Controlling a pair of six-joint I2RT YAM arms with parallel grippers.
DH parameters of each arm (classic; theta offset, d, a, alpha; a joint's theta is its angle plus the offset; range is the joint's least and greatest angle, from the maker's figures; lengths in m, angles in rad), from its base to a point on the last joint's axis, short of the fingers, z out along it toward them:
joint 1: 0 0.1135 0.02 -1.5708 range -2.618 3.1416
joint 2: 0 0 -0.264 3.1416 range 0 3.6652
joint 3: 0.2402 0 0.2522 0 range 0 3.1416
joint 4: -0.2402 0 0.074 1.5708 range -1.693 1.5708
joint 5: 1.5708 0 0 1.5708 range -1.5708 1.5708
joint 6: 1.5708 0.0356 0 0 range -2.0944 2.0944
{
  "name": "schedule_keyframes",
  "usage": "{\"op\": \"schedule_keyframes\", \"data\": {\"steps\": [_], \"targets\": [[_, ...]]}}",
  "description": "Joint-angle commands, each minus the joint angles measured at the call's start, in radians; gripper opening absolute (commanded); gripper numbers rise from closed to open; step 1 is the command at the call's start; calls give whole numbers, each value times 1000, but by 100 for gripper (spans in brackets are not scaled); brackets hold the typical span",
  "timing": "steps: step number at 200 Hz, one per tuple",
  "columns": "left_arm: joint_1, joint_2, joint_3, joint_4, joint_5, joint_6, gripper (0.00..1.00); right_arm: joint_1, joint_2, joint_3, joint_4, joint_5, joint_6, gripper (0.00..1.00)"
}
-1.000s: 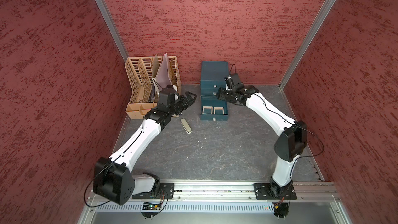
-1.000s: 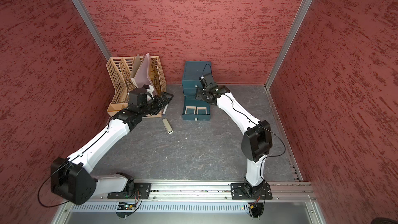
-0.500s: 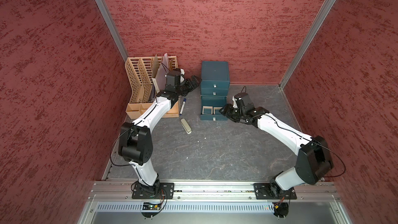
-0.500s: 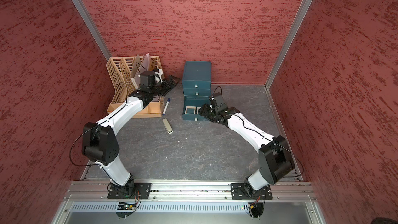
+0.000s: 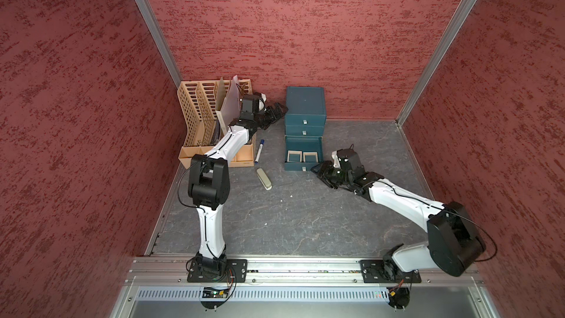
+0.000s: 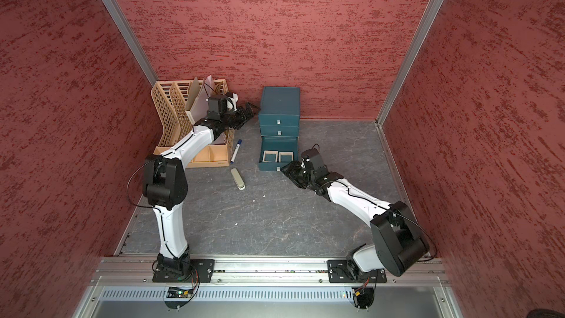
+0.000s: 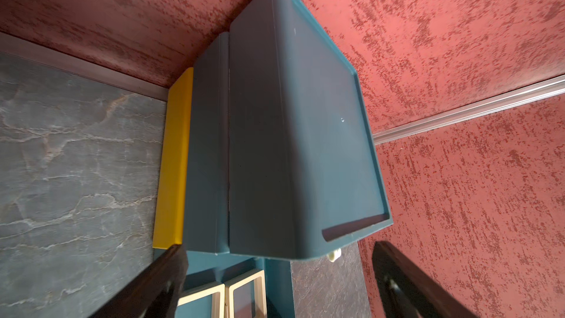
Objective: Place the brooch boxes into the drawer by color
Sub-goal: Close the drawer in the storage box.
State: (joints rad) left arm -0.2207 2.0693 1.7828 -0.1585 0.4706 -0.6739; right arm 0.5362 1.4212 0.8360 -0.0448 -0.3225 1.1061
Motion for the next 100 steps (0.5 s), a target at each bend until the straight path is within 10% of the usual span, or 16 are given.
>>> {"op": "schedule_keyframes", "data": {"steps": [1,100], "targets": [[-6,32,47,-7,17,21,99,14,-23,-46,102,-17,55,49],[-17,123,152,-135,-20,58,98,39,67,-196,455,-6,243,48]]}}
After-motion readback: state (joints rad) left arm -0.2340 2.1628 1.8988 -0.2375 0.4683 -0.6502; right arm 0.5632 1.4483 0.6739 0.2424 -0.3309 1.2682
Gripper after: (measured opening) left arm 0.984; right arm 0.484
